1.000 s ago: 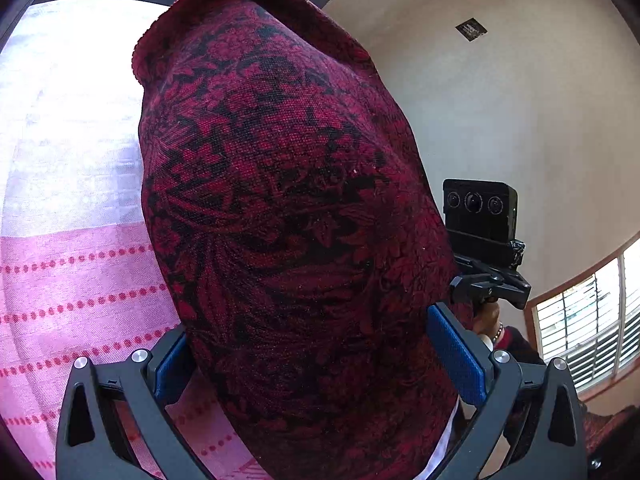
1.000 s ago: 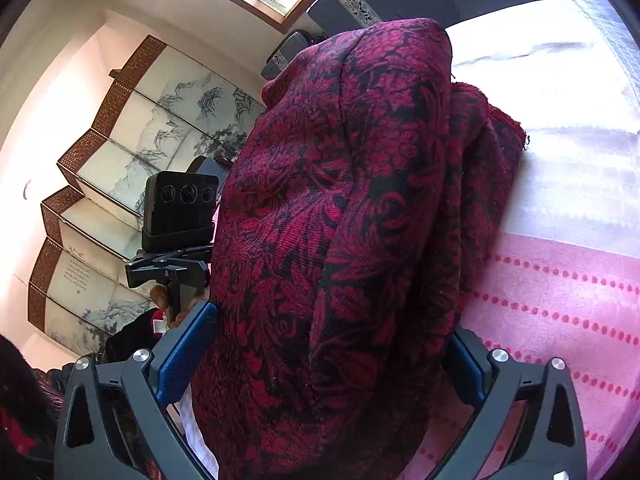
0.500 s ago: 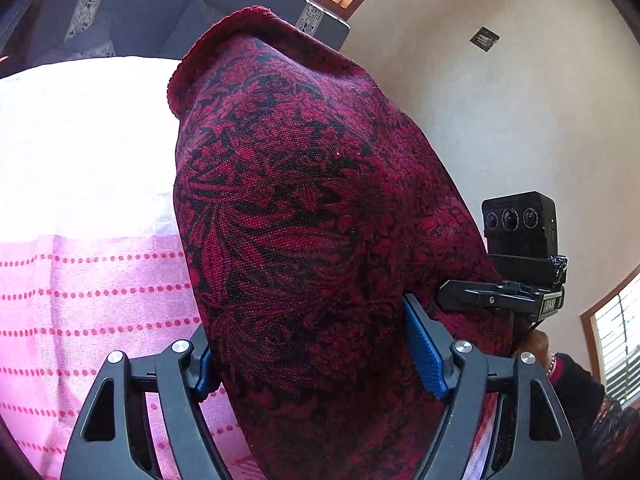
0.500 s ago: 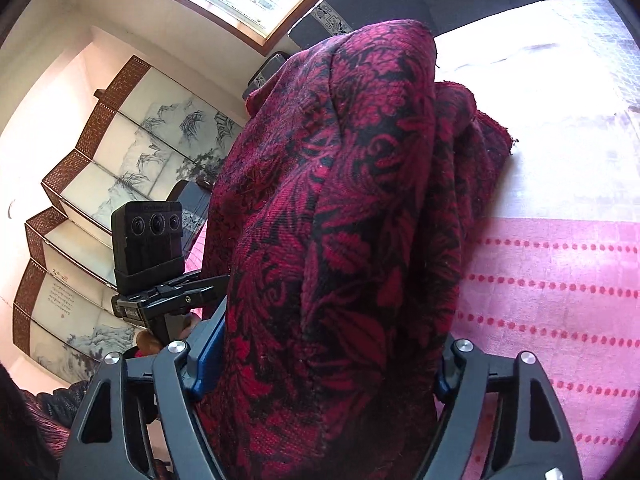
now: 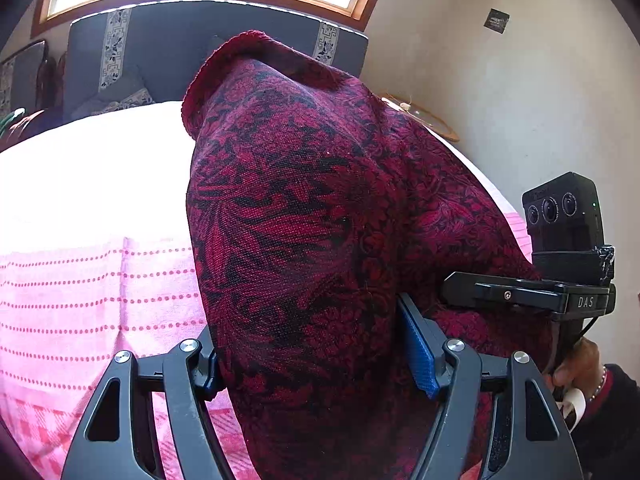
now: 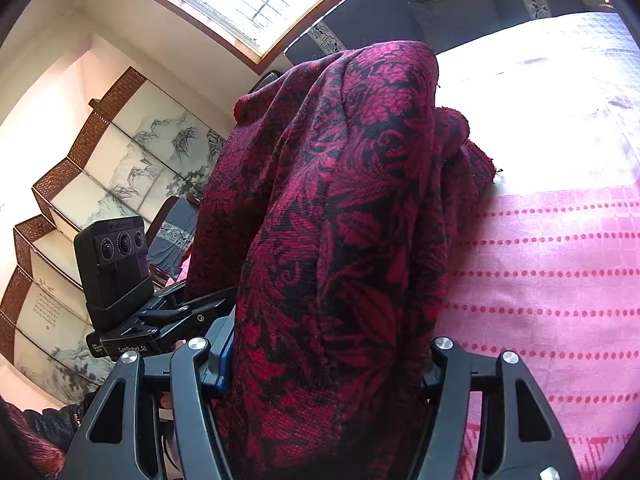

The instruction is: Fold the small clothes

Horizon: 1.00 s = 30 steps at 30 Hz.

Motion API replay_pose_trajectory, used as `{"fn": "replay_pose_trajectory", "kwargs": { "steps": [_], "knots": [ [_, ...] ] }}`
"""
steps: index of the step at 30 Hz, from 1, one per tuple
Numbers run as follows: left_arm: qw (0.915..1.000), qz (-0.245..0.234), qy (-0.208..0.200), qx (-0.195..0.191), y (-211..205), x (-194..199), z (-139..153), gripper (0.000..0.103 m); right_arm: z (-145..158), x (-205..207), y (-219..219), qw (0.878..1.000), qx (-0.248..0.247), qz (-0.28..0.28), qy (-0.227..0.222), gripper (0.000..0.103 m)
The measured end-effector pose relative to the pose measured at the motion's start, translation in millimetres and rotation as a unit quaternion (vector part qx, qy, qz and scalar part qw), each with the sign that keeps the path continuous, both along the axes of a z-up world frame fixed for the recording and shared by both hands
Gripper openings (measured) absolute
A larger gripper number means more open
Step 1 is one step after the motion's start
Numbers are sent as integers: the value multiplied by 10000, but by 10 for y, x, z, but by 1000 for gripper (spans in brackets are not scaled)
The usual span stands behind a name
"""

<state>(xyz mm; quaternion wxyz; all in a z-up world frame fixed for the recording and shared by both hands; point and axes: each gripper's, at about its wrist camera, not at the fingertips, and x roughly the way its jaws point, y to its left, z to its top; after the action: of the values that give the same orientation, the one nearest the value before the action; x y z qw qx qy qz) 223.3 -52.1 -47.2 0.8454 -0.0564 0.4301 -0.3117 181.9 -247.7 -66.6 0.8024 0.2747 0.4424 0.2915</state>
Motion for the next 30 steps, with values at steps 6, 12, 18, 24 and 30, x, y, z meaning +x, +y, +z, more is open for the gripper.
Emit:
{"fn": "replay_pose_trajectory", "kwargs": {
  "steps": [6,12,18,24,30],
  "knots": [
    [9994,163,-163,266,-83,-131,126,71,52,-94,46,10000,-48,-23,-65,58],
    [9985,292,-235,402,62,-330,155,71,48,-128,94,10000,44,-16,-72,57],
    [9978,341,-301,492,182,-476,243,71,62,-225,176,9999,131,-16,-88,57],
    [9971,383,-336,571,294,-631,281,71,87,-358,271,9998,169,28,-96,57],
    [9963,428,-408,630,418,-725,306,71,111,-421,336,9997,198,78,-115,57]
  ]
}}
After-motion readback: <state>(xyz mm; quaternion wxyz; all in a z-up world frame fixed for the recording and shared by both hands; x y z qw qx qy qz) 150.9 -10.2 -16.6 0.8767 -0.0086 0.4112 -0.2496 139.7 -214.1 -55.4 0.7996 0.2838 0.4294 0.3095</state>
